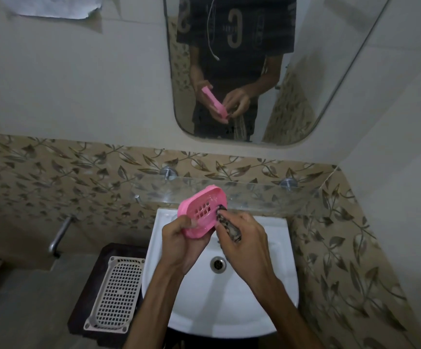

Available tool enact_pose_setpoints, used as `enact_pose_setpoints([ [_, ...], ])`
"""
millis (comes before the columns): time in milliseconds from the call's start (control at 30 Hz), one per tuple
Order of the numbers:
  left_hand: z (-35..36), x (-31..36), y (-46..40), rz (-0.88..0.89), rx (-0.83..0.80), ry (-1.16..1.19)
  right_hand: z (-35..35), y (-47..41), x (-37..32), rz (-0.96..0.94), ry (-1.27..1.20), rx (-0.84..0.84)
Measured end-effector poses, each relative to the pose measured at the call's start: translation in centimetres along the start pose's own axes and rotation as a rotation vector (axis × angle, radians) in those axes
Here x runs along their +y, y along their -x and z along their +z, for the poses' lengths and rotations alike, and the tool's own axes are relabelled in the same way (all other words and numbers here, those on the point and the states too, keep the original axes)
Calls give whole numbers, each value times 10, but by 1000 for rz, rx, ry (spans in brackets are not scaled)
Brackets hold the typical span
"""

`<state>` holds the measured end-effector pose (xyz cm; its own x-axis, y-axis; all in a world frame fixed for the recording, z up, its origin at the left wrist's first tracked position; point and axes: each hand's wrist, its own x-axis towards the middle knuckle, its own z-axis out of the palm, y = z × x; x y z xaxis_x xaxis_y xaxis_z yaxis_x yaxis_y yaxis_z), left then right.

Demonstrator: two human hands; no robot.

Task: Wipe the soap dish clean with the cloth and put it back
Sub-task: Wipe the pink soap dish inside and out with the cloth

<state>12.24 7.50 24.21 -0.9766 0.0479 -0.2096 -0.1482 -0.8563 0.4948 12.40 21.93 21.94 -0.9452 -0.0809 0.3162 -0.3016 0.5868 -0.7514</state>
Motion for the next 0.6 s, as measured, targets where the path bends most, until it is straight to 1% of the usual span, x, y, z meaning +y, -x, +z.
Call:
enact_pose_setpoints([
  [67,-3,2,-3,4,40,-12,2,3,2,-37,-4,-51],
  [100,-5,3,-5,4,37,-11,2,1,4,-49,-4,-47],
  [200,-3,8,-9,16,-12,2,4,-9,15,-88,12,67],
  [233,0,9,-9,24,-11,-12,6,-8,15,-77,-22,79],
  [267,3,9,-9,24,-9,-21,10,-5,11,-67,-81,66],
  [333,3,9,-9,13,43,-40,14,3,5,-98,-180,-13],
  [400,2,10,-8,23,43,-43,13,-3,11,-124,-169,-15],
  [500,5,9,-6,46,58,-39,11,-10,19,-18,-197,56],
  [533,3,8,-7,49,81,-36,13,-7,18,-3,-233,28],
  [600,0,8,-9,34,127,-29,17,0,13,-46,-255,-54],
])
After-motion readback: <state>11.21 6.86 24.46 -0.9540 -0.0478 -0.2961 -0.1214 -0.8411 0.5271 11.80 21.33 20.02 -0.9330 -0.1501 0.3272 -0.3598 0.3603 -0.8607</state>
